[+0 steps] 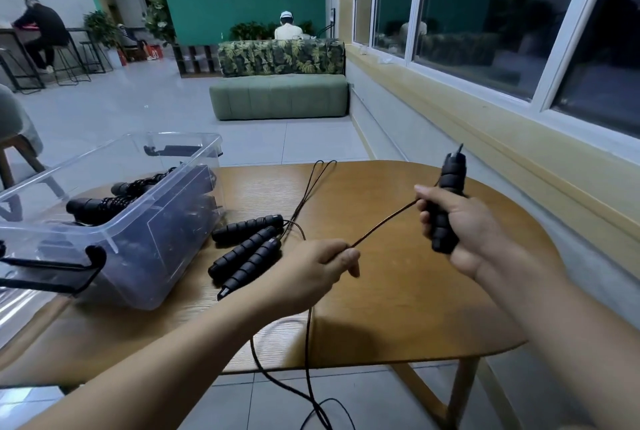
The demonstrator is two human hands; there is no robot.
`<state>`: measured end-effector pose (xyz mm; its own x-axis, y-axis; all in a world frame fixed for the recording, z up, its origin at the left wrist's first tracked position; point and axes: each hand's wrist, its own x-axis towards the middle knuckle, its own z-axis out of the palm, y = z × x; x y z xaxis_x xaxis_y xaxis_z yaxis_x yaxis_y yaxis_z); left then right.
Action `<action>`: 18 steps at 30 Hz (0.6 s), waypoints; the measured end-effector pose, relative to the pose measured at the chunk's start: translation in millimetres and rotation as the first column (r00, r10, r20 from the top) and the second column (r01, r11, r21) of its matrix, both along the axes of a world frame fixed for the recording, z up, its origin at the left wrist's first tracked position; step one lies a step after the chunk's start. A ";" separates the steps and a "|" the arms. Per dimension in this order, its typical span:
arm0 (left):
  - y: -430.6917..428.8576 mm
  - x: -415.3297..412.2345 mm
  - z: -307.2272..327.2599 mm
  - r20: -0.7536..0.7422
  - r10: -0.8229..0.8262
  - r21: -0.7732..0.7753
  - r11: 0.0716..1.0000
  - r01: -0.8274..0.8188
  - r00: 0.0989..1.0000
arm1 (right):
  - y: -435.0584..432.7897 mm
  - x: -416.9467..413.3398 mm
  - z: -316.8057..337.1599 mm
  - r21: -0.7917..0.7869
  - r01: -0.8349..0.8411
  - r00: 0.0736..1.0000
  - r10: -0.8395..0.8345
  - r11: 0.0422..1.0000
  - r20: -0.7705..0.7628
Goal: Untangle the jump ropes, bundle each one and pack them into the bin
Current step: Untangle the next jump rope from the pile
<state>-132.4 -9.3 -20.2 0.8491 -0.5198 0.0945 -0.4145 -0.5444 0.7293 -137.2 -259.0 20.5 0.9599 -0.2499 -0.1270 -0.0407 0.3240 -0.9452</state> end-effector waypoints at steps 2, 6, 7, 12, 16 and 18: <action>4.5 2.8 2.6 0.043 0.037 -0.012 0.999 -0.037 0.998 | -1.4 -0.8 -2.1 0.029 -0.034 0.999 0.034 0.999 -0.011; 5.4 2.6 4.4 0.089 0.072 -0.044 0.997 -0.068 0.993 | 19.6 -11.1 -10.2 -0.033 -0.268 0.962 0.266 0.963 -0.066; 4.1 1.8 5.0 0.107 0.071 -0.039 0.997 -0.067 0.992 | 25.6 -14.4 -11.9 -0.075 -0.341 0.938 0.334 0.937 -0.090; -2.9 -5.0 12.7 0.202 -0.013 0.052 0.999 0.002 0.979 | 47.9 -19.8 -20.6 -0.154 -0.449 0.893 0.440 0.880 -0.088; -4.5 -4.5 6.5 0.229 -0.033 0.138 0.990 0.001 0.973 | 47.6 -13.4 -17.9 -0.147 -0.332 0.943 0.331 0.932 -0.035; -3.4 -4.1 5.8 0.234 -0.020 0.138 0.990 -0.013 0.972 | 36.2 -5.1 -11.0 -0.096 -0.224 0.974 0.223 0.970 -0.024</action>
